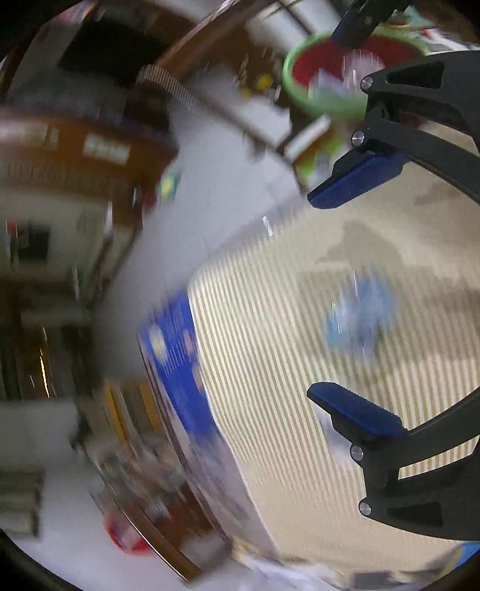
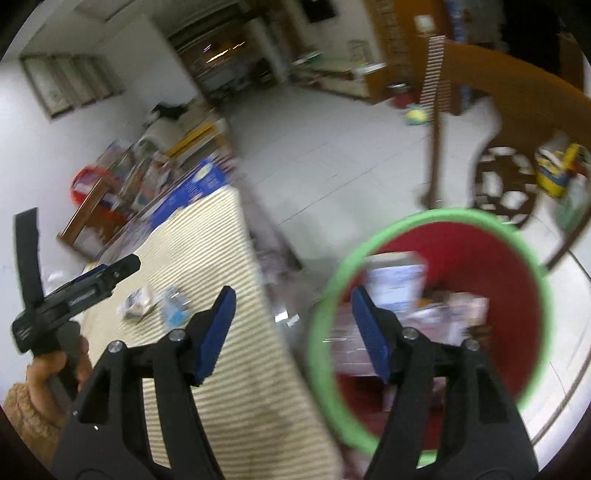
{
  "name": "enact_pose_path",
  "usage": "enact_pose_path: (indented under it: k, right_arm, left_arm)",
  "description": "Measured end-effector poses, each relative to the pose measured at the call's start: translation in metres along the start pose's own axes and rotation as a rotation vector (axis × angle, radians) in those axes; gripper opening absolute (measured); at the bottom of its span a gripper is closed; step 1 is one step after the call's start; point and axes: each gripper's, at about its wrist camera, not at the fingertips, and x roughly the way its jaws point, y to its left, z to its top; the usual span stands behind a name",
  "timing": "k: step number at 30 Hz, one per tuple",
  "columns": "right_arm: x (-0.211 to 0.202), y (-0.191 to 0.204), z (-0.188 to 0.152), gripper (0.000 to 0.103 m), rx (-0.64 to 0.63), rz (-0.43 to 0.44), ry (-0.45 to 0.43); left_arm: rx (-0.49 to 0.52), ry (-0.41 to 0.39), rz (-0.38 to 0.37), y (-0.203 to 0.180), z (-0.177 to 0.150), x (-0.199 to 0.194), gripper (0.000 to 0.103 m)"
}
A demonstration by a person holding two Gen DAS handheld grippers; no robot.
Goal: Collect trash
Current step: 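Grasp the patterned paper cup with the left tool while the right grasps the plastic wrapper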
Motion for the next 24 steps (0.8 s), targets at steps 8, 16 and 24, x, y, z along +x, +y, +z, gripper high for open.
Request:
enact_pose_path:
  k: [8, 16, 24]
  right_arm:
    - [0.092, 0.098, -0.017, 0.077, -0.166, 0.089, 0.188]
    - [0.169, 0.148, -0.023, 0.080, -0.312, 0.060, 0.334]
    - [0.212, 0.172, -0.028, 0.067, -0.438, -0.002, 0.394]
  left_arm:
    - [0.092, 0.151, 0.073, 0.108, -0.027, 0.049, 0.091]
    - [0.281, 0.230, -0.021, 0.114, -0.024, 0.097, 0.091]
    - [0.140, 0.261, -0.142, 0.137, -0.023, 0.117, 0.059]
